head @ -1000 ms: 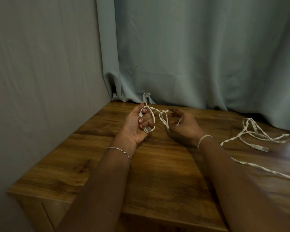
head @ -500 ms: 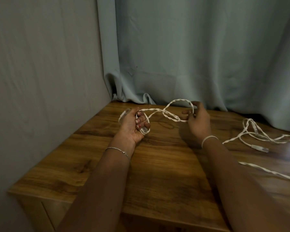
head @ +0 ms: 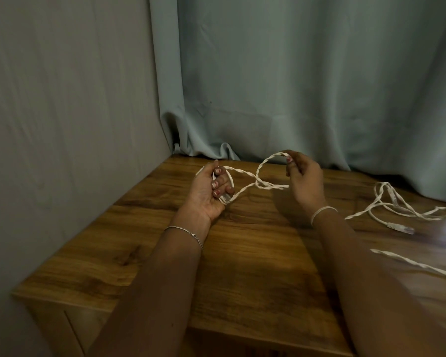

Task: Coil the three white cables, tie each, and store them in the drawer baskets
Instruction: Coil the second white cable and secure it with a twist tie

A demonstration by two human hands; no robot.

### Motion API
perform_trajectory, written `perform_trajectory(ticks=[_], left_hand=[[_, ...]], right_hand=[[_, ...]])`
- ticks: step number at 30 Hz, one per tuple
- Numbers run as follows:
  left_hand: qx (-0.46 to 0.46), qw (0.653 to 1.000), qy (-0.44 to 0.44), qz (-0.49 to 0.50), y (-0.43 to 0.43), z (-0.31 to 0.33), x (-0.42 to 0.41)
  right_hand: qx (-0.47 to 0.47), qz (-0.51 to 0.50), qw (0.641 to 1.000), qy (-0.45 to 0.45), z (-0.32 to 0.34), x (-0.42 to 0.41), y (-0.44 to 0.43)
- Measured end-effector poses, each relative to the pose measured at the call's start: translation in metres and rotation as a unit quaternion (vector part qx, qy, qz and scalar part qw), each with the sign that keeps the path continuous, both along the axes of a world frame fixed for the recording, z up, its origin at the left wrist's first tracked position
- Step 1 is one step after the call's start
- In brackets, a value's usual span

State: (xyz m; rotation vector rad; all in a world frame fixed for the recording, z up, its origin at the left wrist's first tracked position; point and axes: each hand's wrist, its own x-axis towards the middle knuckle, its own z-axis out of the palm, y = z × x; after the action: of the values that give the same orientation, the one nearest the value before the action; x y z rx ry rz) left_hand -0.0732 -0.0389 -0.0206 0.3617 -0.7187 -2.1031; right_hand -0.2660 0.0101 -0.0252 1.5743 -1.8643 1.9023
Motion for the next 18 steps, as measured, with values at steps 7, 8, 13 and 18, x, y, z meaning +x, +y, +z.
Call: perform_trajectory(ticks=[7,8,13,18], left_hand=[[-0.012,0.998,0.056,0.038,-0.006,-0.001,0.003],[-0.012,0.997,0.061,0.048,-0.007,-0.001,0.003],[-0.023,0.995,0.033,0.092,-0.007,0.0,0.001],[-0.033,0.993,0.009,0.114,-0.003,0.001,-0.001]], right_hand=[[0.017,-0.101,0.982,0.157,-0.004,-0.006,0.003],[0.023,-0.113,0.979,0.168,-0.004,-0.006,0.004],[0.084,-0.2,0.935,0.282,-0.005,0.0,0.008],[0.151,-0.273,0.882,0.352,-0.002,0.002,0.012]])
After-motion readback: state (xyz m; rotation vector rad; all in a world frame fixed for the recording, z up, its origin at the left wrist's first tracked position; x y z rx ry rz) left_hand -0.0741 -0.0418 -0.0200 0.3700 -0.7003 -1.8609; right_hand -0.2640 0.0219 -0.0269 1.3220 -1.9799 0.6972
